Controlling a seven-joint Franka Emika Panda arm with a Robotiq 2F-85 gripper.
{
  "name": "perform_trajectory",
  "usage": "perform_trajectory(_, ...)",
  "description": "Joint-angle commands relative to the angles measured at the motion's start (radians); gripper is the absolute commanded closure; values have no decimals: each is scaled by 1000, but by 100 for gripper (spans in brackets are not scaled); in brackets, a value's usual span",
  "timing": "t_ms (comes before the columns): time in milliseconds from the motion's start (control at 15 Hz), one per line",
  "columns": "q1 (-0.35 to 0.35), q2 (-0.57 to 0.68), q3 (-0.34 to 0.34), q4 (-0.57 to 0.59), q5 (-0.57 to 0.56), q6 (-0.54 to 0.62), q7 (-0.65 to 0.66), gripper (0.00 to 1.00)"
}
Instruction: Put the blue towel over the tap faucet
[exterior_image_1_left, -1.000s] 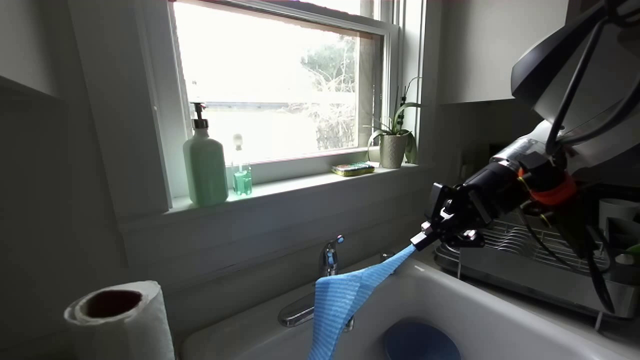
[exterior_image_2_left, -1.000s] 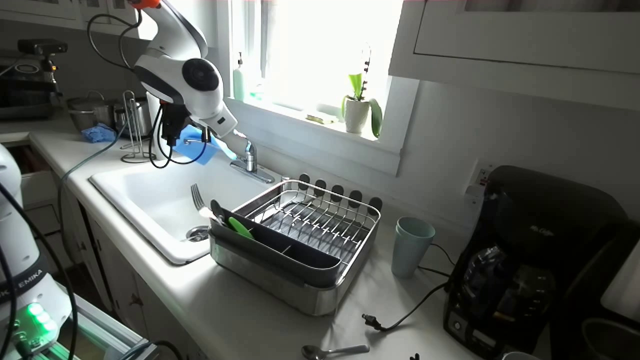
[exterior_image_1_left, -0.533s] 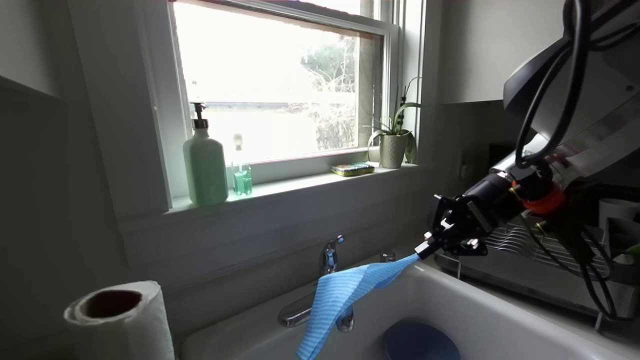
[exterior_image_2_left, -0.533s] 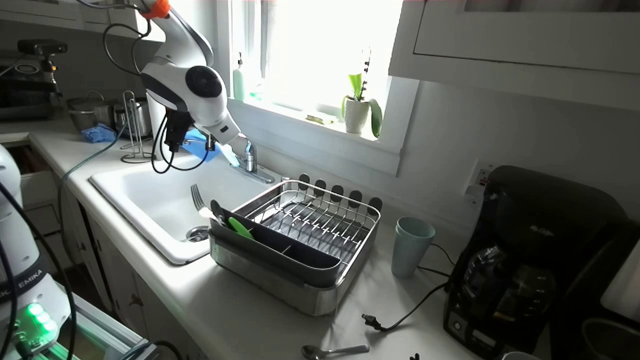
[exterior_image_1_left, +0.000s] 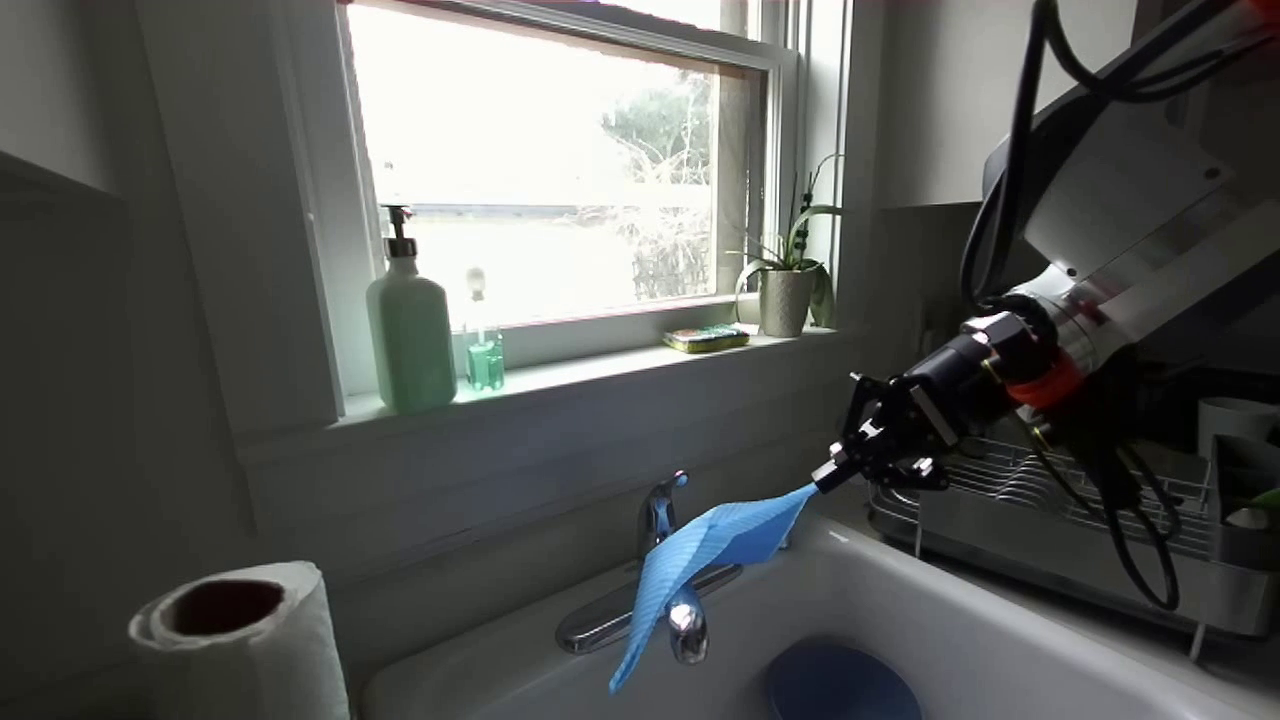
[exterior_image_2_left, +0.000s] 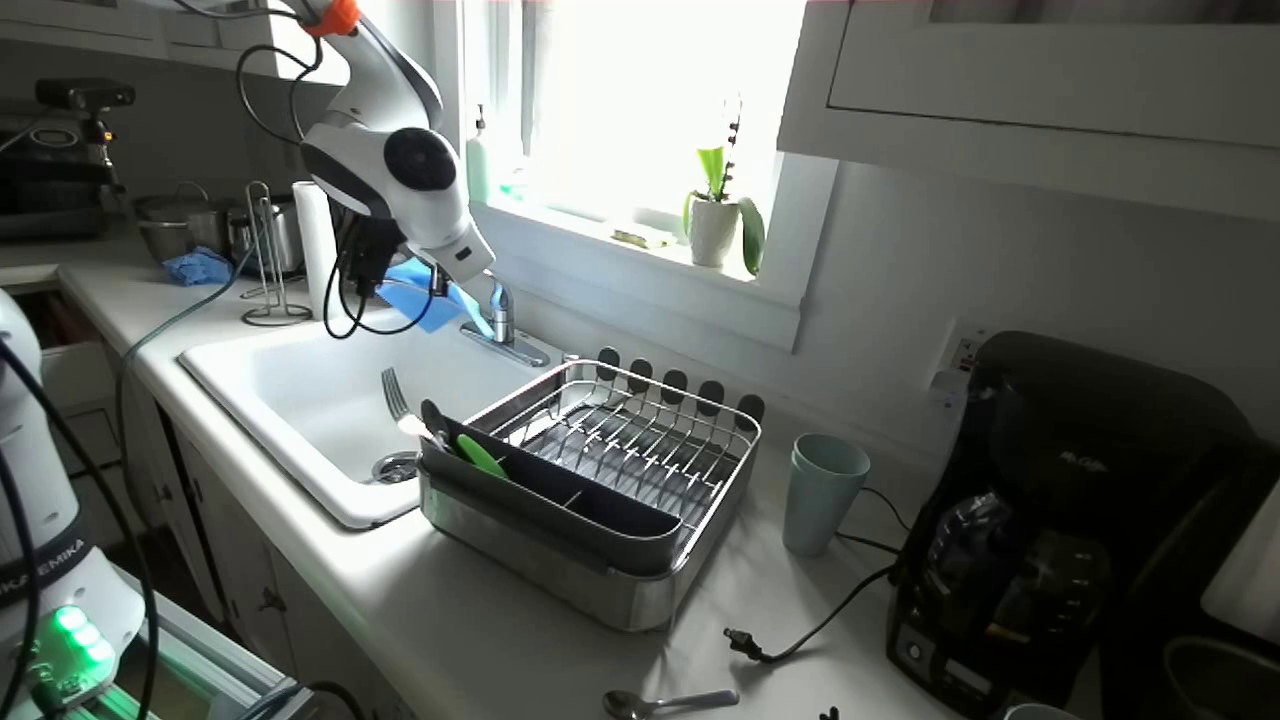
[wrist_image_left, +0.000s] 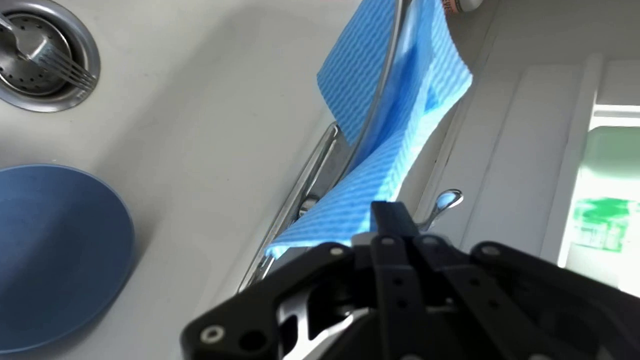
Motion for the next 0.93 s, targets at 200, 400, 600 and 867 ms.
perform_trajectory(200, 7, 116, 2, 77, 8, 25, 64, 98)
perform_trajectory(400, 13, 174, 3, 101, -3, 5, 72, 99)
perform_trajectory(600, 18, 220, 0, 117, -5, -4, 76, 99)
perform_trajectory(867, 20, 262, -2, 140, -9, -13, 83, 99)
